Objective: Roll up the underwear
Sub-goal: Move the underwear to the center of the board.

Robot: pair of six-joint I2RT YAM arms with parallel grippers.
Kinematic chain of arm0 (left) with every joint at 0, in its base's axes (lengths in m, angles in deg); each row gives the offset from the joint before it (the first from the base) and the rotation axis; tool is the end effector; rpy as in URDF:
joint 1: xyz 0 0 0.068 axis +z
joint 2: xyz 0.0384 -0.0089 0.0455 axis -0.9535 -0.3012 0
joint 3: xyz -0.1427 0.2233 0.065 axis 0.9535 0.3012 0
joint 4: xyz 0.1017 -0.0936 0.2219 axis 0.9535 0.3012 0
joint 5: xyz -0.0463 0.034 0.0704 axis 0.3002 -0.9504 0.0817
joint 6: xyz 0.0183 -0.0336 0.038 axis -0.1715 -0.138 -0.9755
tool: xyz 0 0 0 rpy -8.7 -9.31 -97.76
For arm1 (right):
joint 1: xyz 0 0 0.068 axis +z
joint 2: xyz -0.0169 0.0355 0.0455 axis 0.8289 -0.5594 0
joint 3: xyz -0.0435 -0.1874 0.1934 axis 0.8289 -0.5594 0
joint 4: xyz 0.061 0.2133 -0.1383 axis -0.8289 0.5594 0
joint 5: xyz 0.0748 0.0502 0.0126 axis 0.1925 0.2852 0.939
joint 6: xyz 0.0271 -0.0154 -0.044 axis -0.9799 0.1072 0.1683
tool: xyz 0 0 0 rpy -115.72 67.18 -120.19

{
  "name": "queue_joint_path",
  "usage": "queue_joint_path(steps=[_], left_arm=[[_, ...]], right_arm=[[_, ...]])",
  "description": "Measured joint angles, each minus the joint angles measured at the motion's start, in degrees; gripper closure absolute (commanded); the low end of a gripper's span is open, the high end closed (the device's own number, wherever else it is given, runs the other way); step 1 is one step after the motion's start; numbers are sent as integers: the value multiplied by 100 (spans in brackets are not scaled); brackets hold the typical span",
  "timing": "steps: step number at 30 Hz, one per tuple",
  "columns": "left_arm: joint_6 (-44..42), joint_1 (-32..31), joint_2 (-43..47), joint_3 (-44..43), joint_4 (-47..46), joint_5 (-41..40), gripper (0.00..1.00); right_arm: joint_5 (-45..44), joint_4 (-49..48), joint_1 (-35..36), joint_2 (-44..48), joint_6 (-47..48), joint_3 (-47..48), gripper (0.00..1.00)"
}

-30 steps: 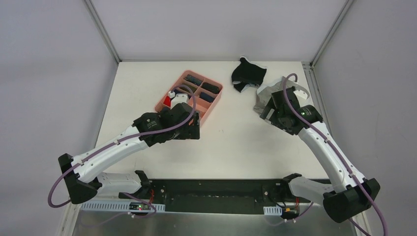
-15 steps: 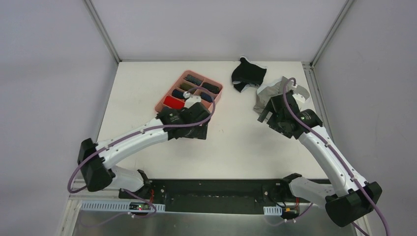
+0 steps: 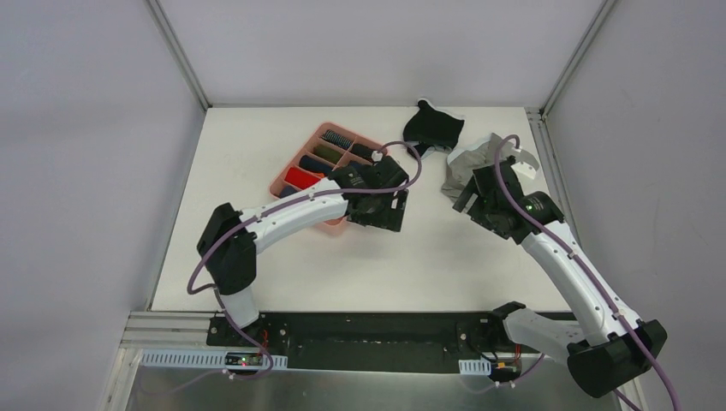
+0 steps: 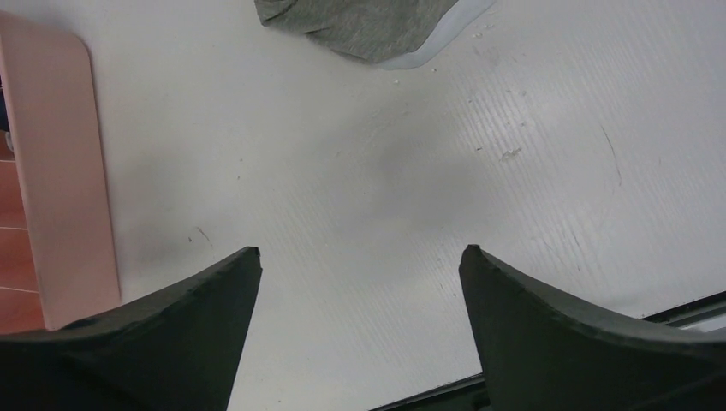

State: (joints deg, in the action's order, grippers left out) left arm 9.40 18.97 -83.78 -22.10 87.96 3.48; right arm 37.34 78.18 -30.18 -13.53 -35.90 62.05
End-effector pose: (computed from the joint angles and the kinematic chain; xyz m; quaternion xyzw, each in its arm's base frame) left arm 0.2253 -0.2958 0.2853 0.1319 0.9421 -0.1596 0.2637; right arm 0.1888 0.0755 0.3285 0.1261 0.9136 -0.0009 0.3867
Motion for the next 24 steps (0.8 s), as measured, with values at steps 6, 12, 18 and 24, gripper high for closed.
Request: queue_joint_path(steps=[6, 12, 18, 24], left_arm=[[-33, 74, -671, -393, -190, 356, 19], [-144, 188, -1064, -603, -216, 599, 16], [-146, 256, -1093, -610, -142, 586, 9], [-149, 260, -1003, -358, -136, 640, 12]], right_arm=[[549, -223, -933, -48, -24, -20, 47], [1622, -883, -2745, -1403, -103, 299, 30], [2350, -1357, -2833, -3307, -105, 1266, 37], [2702, -1561, -2791, -4450, -186, 2070, 38]])
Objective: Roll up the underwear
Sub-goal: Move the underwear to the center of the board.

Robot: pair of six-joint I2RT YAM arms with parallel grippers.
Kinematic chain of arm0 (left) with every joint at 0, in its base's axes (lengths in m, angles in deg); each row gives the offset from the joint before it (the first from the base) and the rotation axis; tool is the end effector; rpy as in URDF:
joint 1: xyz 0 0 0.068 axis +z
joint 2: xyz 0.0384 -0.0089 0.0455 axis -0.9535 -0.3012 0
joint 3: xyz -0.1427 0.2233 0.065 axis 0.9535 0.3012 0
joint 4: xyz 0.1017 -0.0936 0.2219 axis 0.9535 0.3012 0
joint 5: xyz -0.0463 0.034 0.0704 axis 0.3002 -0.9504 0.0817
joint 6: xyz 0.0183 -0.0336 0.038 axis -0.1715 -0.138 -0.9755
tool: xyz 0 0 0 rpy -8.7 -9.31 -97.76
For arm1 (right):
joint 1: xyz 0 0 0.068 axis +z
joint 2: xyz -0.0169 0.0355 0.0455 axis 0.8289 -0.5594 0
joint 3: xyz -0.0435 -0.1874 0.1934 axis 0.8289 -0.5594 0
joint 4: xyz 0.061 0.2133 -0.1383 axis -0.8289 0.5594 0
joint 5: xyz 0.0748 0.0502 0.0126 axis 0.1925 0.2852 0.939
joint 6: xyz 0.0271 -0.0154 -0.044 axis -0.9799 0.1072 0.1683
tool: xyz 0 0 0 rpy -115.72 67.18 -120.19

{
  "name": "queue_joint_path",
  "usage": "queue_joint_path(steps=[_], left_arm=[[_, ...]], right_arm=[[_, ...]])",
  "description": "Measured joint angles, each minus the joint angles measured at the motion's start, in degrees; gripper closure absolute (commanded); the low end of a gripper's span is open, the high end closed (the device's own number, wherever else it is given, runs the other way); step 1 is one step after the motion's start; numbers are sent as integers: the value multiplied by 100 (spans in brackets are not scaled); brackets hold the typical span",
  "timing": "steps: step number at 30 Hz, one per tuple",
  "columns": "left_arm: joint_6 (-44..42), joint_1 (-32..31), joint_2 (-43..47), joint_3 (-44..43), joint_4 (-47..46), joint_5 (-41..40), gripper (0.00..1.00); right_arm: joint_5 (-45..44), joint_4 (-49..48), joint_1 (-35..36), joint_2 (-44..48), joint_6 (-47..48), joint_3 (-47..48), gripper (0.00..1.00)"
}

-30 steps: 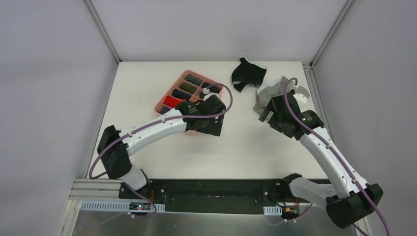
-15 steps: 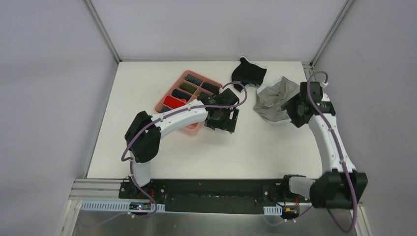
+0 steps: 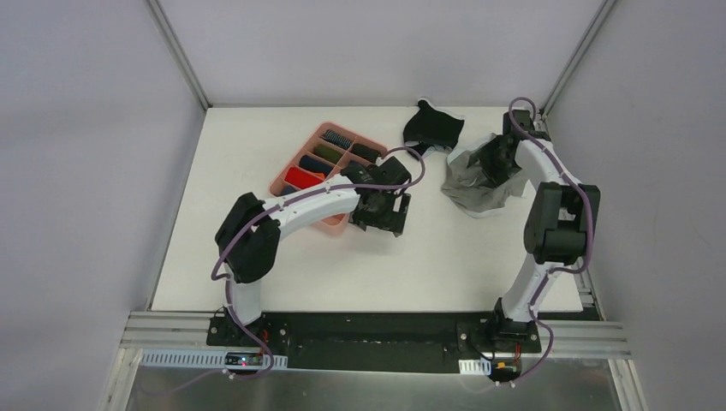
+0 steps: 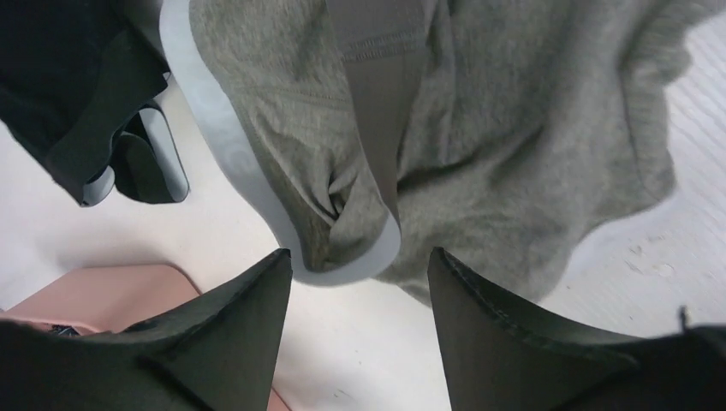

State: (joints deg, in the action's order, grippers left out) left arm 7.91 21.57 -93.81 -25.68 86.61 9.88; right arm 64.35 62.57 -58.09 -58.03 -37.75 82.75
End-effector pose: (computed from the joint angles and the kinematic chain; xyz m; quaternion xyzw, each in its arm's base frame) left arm 0.2577 -0.3151 0.2410 0.1424 0.9554 -0.1612 0.2025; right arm 0.3963 -0.0124 0.2380 0.2951 0.9143 0.1066 0.2560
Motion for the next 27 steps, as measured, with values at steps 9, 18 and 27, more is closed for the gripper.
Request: queue_joint_path(steps=[9, 18, 27], left_arm=[[-9, 612, -17, 57, -2, 212, 15], [-157, 1283, -1097, -1027, -55, 629, 14], [-354, 2358, -1499, -1646, 48, 634, 13]], right_arm=[[85, 20, 179, -1014, -35, 570, 96], [205, -212, 608, -426, -42, -389, 100], [376, -297, 2297, 1445, -168, -1762, 76]])
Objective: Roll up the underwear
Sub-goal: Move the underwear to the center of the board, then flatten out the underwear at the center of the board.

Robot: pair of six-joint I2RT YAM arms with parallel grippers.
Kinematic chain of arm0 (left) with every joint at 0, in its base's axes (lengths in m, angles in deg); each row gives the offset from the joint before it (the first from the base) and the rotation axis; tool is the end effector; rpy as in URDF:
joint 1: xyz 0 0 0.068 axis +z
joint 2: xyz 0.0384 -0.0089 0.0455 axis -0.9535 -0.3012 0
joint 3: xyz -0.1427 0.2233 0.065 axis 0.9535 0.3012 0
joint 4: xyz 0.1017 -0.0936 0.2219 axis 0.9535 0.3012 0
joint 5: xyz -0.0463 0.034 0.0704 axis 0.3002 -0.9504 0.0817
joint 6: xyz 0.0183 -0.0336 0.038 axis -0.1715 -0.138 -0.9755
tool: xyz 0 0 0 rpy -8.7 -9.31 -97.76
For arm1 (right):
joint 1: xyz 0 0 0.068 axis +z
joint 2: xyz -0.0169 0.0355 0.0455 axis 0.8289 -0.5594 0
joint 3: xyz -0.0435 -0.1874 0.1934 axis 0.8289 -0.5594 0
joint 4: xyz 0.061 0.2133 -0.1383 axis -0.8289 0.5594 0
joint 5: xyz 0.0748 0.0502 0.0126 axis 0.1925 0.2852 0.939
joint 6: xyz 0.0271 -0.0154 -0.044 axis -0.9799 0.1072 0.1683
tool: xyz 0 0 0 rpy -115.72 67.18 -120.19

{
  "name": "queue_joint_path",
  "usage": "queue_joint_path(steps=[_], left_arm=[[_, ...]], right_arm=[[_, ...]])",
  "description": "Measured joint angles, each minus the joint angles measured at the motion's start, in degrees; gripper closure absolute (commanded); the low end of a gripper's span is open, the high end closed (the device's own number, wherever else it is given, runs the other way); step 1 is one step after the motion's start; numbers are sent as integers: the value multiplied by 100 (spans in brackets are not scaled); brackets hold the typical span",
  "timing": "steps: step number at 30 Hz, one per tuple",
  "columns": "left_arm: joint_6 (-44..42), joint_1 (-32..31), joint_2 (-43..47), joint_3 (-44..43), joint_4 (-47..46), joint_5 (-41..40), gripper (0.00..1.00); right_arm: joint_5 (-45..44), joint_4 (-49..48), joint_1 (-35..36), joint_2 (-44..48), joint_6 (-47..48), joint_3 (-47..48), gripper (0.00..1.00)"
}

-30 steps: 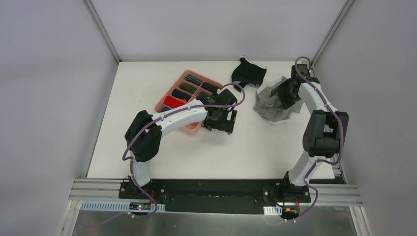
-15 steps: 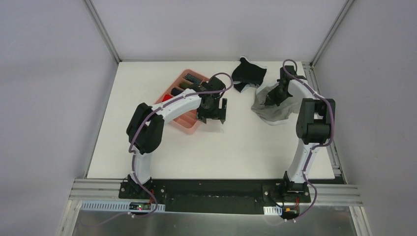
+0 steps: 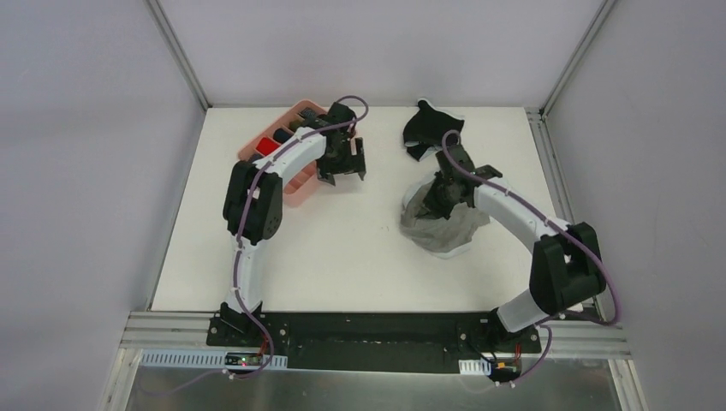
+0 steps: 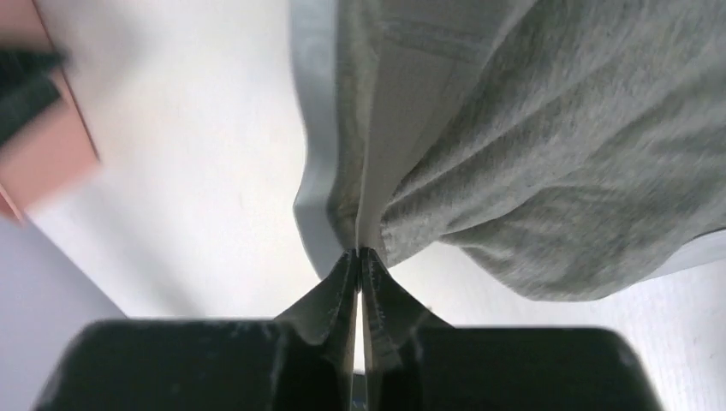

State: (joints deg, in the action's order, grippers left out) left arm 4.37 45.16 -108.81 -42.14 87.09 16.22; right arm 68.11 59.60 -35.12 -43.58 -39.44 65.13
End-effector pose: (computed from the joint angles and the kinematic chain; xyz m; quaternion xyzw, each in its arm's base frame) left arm 0.4177 -0.2187 0.2187 -0.0114 0.9631 -0.1599 0.2163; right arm 0.3047 0.1210 0.2334 0.1122 0.9533 0.1855 0.2104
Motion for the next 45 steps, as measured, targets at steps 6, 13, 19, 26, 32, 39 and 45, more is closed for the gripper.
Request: queue_joint_path(steps=[6, 13, 19, 26, 32, 39, 45], left_arm=[[-50, 533, 160, 203, 55, 184, 13], [166, -214, 1578, 1611, 203, 621, 20], [750, -1032, 2503, 2918, -643, 1499, 25], [1290, -1047, 2424, 4312, -1884, 2094, 13], [1296, -1099, 2118, 4330, -2684, 2411, 21], [1368, -1102, 1626, 4089, -3075, 2723, 35], [1473, -1102, 1357, 3906, -3230, 2756, 70]], right_arm=[[-125, 306, 1003, 693, -170, -278, 36], [-1060, 855, 376, 798, 251, 264, 43], [-1578, 1029, -155, -411, 664, 1659, 59], [-1851, 1493, -190, -2723, 988, 3899, 47], [-1965, 2096, -192, -3908, 1012, 5160, 46], [-2039, 2470, -192, -4518, 966, 5974, 48], [-2044, 2618, -192, -4815, 942, 5989, 88]])
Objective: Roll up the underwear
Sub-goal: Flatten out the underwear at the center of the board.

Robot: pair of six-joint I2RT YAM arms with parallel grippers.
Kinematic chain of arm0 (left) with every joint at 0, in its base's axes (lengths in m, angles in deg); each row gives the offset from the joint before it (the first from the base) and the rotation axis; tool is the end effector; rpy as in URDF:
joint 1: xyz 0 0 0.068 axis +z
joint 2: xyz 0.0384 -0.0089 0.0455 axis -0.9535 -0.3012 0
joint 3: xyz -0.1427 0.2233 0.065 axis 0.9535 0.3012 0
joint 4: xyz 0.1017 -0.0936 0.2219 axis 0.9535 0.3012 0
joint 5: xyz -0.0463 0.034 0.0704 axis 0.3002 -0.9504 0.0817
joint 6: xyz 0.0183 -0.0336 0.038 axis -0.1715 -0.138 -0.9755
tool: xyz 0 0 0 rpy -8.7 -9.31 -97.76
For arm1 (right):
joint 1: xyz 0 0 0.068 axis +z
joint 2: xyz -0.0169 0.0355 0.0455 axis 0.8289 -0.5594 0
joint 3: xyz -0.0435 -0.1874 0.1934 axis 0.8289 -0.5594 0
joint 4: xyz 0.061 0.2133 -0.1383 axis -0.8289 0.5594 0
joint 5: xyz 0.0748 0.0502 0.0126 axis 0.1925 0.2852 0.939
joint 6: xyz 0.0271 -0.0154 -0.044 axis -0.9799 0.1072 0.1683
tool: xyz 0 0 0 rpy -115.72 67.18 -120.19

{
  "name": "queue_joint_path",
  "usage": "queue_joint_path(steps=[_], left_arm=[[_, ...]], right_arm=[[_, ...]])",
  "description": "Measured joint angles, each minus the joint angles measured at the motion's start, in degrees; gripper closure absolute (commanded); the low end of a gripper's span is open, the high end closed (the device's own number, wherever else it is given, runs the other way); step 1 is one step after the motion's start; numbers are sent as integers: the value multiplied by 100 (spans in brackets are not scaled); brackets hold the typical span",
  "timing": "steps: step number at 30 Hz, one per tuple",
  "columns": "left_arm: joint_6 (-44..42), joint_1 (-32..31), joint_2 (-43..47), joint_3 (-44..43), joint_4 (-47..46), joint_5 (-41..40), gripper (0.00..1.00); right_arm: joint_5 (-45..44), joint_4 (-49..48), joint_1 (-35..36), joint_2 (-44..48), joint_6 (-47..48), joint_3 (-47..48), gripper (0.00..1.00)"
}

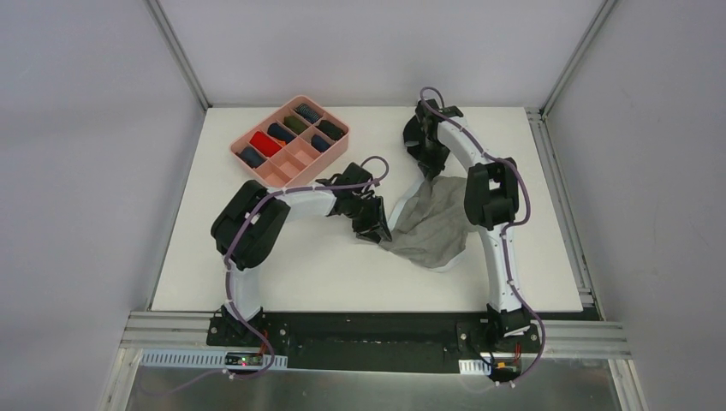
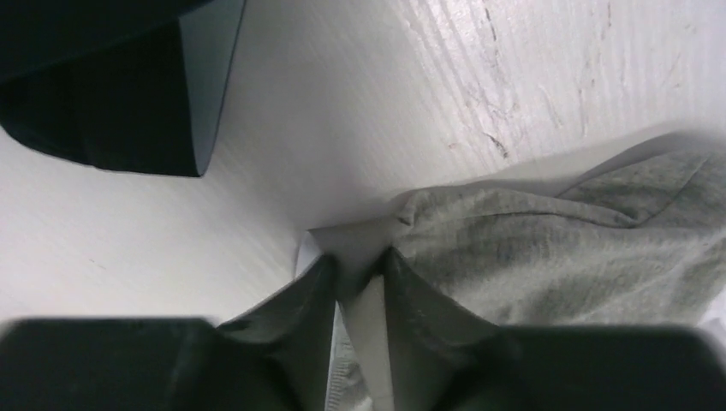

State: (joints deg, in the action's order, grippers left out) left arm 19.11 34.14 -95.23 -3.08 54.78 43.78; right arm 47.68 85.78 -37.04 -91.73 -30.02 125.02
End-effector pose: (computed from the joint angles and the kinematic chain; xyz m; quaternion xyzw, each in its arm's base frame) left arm 0.2936 -0.2560 0.1519 0.0389 0.9132 -0.4011 0.0606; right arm 0.4788 0.1558 0.1837 0.0860 0.9785 -0.0448 0.1820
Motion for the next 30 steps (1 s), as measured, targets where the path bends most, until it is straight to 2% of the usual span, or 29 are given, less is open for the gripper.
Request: queue_joint_path(steps=[1, 2, 10, 15, 19, 21, 23, 24, 25, 27, 28, 29, 30], left_arm=[[4, 0, -48, -37, -15, -4, 82], [7, 0, -101, -79, -20, -52, 99], [-186, 170, -223, -627, 503, -444, 100], [-505, 949, 28, -1467, 1038, -584, 100], [-920, 1672, 479, -2568, 1499, -763, 100], [-1158, 1899, 839, -3008, 1602, -879, 100], [-1362, 1939, 1373, -3073, 1652, -944, 100], [-1416, 1912, 1633, -3016, 1692, -944, 97], [-1473, 1851, 2070, -2778, 1670, -946, 88], [-1530, 1759, 2844, -2120, 1626, -940, 42], [-1563, 1720, 3152, -1770, 1635, -942, 27], [-1508, 1679, 3512, -1235, 1563, -920, 16], [-1447, 1650, 3832, -651, 1532, -890, 10]], right_arm=[[-2, 24, 0, -22, -7, 0, 99], [-4, 42, 0, -28, 2, 0, 100], [22, 142, -28, 94, 118, 280, 100], [393, 229, -179, 640, 160, 1145, 100], [684, 101, -352, 1580, 186, 1690, 100], [826, -118, -409, 2393, 181, 1384, 100], [957, -496, -378, 3458, 179, 531, 93], [994, -636, -339, 3928, 179, 92, 85], [1049, -953, -240, 4656, 195, -723, 76], [1091, -1364, -66, 5657, 164, -2063, 52], [1134, -1572, 59, 6181, 127, -2896, 45], [1196, -1749, 181, 6658, 68, -3705, 39], [1255, -1884, 304, 7044, -22, -4509, 35]])
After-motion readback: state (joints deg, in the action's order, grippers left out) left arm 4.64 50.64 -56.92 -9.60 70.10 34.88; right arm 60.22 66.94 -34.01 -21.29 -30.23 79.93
